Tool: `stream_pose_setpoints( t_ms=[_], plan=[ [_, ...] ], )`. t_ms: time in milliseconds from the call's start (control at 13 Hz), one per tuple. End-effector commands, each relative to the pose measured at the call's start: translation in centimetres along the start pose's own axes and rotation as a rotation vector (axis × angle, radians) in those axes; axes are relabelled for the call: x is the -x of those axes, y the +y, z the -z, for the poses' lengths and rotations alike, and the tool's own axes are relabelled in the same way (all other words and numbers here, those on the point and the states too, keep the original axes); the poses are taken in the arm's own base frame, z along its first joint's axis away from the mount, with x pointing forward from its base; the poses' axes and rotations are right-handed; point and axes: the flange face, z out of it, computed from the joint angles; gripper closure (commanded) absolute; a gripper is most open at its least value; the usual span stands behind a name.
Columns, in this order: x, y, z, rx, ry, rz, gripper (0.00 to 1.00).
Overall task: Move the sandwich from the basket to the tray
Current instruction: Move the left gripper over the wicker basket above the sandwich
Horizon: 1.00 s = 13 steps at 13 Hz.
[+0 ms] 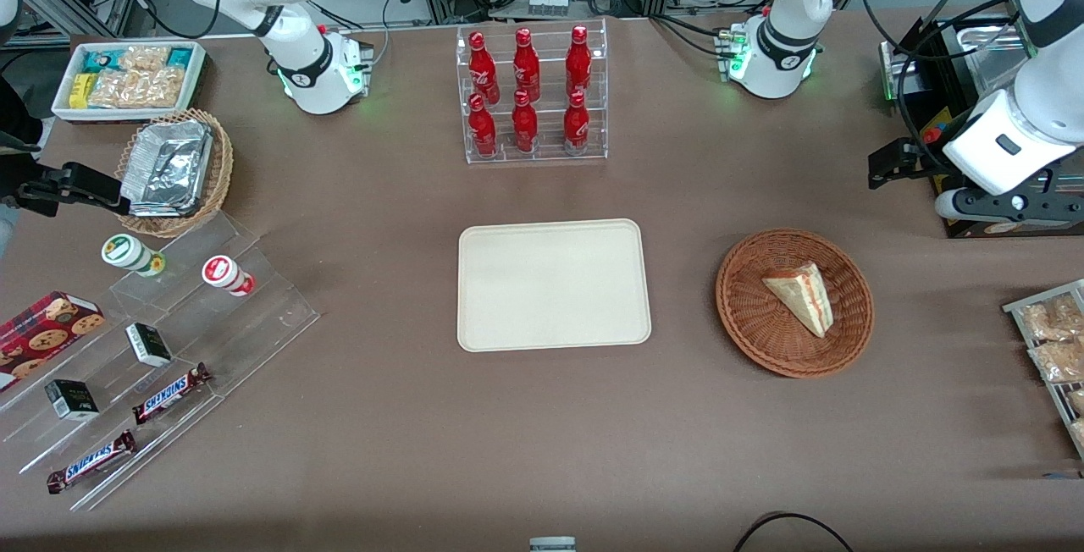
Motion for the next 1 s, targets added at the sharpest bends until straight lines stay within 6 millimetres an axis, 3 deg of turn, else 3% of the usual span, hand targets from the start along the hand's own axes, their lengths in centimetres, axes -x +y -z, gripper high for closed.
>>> stream_pose_setpoints(
  t_ms=[0,231,615,923],
  plan=[
    [0.7,-0.3,0.6,-0.023,-0.003,-0.016,0.00],
    [0.0,-0.5,-0.4,-0.037,-0.017,-0.007,0.00],
    [-0.7,-0.9,-6.4,-0.037,-0.049,-0.002,0.00],
    [-1.2,-0.8,-12.4,-0.040,-0.026,-0.010,0.00]
  ],
)
